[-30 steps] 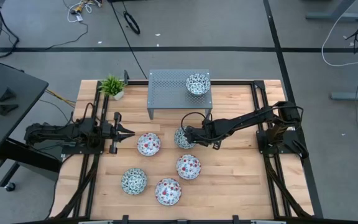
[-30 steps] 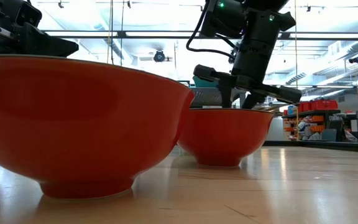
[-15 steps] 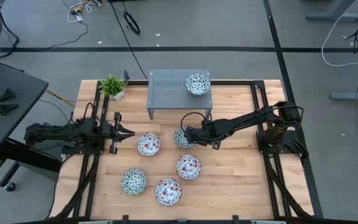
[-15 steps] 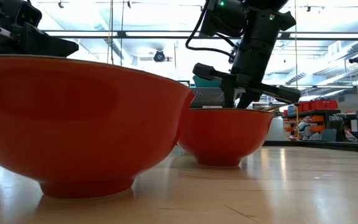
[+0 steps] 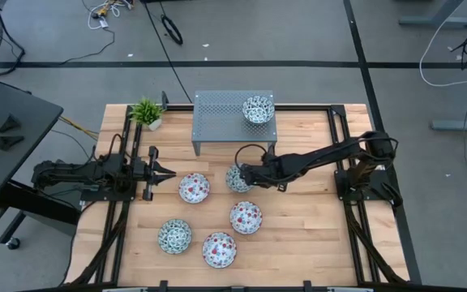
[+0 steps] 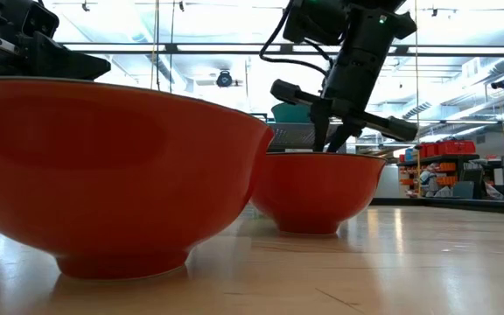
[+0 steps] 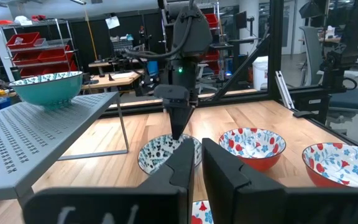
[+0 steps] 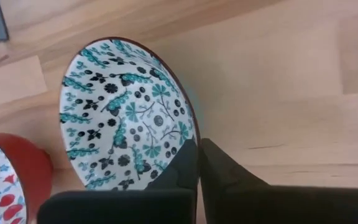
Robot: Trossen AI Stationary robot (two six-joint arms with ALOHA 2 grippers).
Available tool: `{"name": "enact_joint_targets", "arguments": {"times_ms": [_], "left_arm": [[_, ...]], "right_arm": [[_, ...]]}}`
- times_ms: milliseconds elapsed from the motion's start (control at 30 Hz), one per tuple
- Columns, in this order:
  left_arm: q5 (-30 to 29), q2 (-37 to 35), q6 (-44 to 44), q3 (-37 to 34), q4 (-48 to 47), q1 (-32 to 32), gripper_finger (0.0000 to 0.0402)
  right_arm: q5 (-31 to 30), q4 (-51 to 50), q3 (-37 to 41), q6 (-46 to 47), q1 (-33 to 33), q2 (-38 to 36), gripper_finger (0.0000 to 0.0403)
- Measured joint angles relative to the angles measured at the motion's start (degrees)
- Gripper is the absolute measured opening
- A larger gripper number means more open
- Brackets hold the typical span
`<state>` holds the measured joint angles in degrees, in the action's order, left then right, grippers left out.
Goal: Pick & Place Mini bowls
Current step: Stack the top blue and white patterned bowl on top of the other blue and white patterned bowl on the shelf
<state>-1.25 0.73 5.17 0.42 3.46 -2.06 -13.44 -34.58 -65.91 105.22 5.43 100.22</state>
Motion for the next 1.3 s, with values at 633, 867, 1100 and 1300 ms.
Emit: {"name": "enact_joint_targets", "arguments": {"times_ms": [633,867,1100,1300], "left_arm": [[0.0,0.0,0.0,0.0,-0.4,0.0,0.0037],[0.0,0.0,0.0,0.0,-0.5,0.0,0.0037],[0.0,0.0,0.0,0.0,-0.5,0.0,0.0037],[0.0,0.0,0.0,0.0,-0.5,0.0,0.0037]], "right_arm": [[-5.5,11.9,0.0,-7.4,0.1,-8.2,0.0000],[-7.7,12.7,0.0,-9.7,0.1,-12.9,0.0000],[-9.0,15.3,0.0,-13.4,-0.1,-17.5,0.0000],[-9.7,15.6,0.0,-16.6,-1.2,-21.7,0.0000]]}}
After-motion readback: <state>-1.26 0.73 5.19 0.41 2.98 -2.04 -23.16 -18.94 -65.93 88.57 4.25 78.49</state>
